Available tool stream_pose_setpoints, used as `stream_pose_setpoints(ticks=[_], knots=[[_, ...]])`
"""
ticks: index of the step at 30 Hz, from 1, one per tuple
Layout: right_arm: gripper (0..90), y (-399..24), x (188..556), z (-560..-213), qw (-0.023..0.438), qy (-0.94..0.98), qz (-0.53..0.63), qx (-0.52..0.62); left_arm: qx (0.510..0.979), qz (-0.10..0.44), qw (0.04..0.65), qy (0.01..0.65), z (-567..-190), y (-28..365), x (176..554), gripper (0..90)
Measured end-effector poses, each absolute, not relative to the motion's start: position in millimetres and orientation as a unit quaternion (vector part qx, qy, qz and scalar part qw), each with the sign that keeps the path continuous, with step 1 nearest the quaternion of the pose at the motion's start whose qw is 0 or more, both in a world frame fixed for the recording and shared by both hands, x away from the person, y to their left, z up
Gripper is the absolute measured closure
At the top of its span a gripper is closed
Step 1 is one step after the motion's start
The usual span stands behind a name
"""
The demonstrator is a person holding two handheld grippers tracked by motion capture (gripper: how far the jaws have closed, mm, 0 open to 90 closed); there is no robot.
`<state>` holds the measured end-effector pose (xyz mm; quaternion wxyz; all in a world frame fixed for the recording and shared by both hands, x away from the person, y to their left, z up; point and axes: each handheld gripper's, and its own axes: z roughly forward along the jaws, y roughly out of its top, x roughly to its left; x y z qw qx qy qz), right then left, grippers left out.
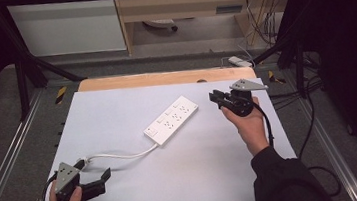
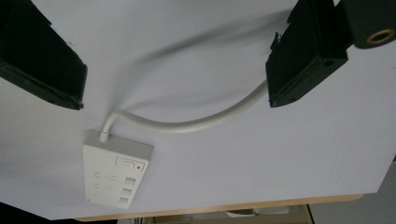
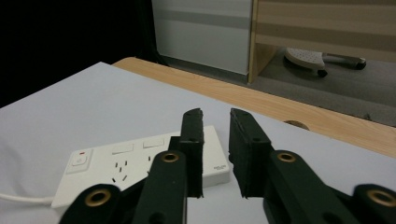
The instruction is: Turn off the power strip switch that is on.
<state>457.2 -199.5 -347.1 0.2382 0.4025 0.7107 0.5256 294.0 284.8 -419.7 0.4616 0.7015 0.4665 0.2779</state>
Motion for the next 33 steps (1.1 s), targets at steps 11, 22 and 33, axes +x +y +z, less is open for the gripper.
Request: stream_pose_setpoints(ticks=[11,22,33], knots=[[22.1,-217,437,-342,0.245,0.714,0.507,0.416,0.7,0.277,0.463,0.468,-420,285,294,5.3],[4.8,-238,409,-332,0.265,0.699,0.523,0.409,0.692,0.272,0.474,0.472,-419,286,293,5.3],[2.0,-260,374,-343,0.287,0.688,0.529,0.405,0.694,0.272,0.474,0.469,-418,287,293,5.3]])
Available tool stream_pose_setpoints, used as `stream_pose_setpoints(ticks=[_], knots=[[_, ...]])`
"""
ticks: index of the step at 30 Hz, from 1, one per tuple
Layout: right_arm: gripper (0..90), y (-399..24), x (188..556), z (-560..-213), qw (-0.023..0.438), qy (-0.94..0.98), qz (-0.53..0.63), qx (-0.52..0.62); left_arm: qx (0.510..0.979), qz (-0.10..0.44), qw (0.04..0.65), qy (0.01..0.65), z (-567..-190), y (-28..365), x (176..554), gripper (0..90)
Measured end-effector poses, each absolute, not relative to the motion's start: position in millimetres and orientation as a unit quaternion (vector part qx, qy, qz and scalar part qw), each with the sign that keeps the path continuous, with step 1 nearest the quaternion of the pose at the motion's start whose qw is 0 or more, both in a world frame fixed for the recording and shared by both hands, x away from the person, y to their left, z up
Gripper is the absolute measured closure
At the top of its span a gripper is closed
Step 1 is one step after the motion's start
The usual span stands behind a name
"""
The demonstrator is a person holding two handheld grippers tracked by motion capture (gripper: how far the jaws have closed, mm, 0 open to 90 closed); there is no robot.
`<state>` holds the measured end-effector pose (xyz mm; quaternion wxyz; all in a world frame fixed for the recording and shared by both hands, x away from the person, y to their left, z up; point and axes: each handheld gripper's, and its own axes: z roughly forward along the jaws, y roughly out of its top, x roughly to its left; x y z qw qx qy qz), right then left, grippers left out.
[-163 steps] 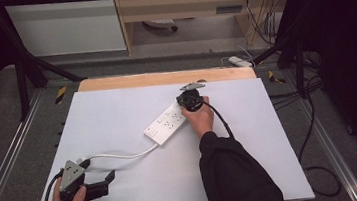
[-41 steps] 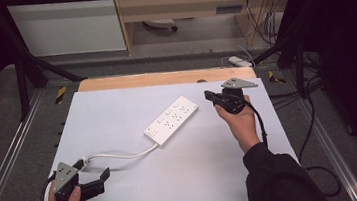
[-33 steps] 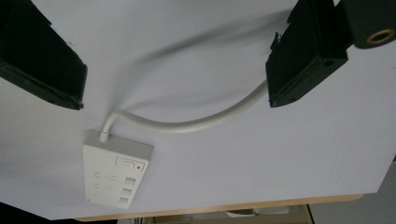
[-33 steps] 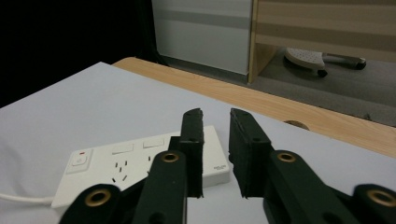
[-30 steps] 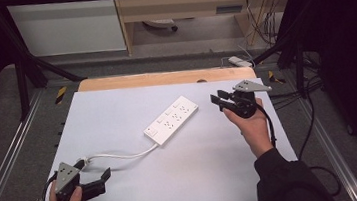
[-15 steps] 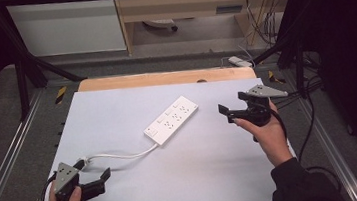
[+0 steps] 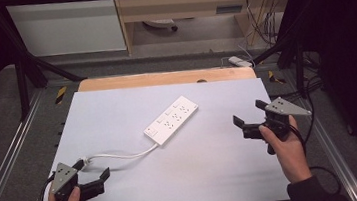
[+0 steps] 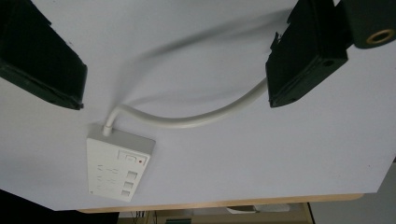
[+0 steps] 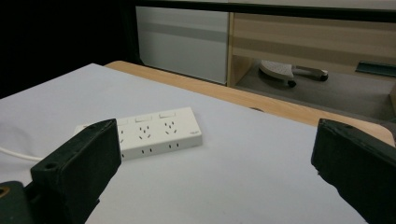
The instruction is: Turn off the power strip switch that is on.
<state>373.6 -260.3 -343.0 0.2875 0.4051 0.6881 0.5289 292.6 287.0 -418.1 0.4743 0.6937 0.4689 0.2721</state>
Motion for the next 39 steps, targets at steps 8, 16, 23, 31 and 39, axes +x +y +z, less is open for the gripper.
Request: stream_pose_setpoints(ticks=[8,16,23,31,39], knots=[[4.2,-274,358,-368,0.296,0.676,0.53,0.418,0.693,0.272,0.475,0.468,-418,287,292,5.3],[5.2,-275,348,-392,0.291,0.686,0.522,0.415,0.69,0.27,0.478,0.471,-418,288,292,5.2],[3.9,-272,345,-414,0.283,0.699,0.51,0.412,0.688,0.271,0.483,0.469,-417,287,292,5.2],[3.2,-265,344,-430,0.261,0.713,0.504,0.413,0.689,0.271,0.484,0.467,-416,287,291,5.2],[3.2,-249,350,-441,0.237,0.738,0.48,0.411,0.693,0.27,0.482,0.464,-417,286,292,5.2]])
